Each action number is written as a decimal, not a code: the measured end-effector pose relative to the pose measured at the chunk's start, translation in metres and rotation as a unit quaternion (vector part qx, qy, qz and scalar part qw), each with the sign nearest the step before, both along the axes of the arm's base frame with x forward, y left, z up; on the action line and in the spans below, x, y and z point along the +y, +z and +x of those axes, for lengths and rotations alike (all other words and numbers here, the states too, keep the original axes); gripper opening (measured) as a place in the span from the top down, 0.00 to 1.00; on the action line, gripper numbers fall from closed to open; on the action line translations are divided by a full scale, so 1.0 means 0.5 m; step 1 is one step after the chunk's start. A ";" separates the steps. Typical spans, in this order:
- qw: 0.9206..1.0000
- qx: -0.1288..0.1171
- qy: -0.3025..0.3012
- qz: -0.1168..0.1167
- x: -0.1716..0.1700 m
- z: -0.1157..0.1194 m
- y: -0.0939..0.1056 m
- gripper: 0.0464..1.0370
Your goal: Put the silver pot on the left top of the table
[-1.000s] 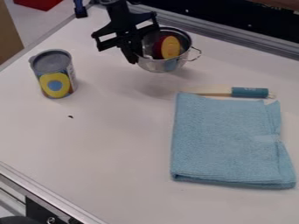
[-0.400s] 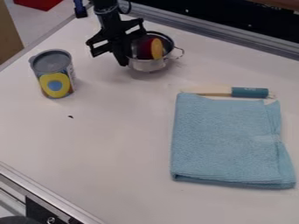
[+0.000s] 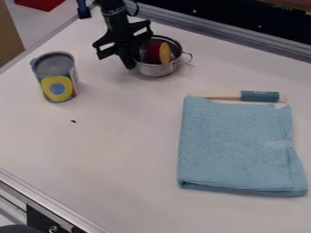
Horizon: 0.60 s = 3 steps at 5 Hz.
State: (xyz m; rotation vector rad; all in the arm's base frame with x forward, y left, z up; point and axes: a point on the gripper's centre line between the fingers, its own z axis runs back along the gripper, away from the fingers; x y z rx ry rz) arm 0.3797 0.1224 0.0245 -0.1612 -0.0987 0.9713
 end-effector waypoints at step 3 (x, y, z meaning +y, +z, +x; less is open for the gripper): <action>0.997 -0.054 -0.044 -0.029 0.017 -0.035 0.068 0.05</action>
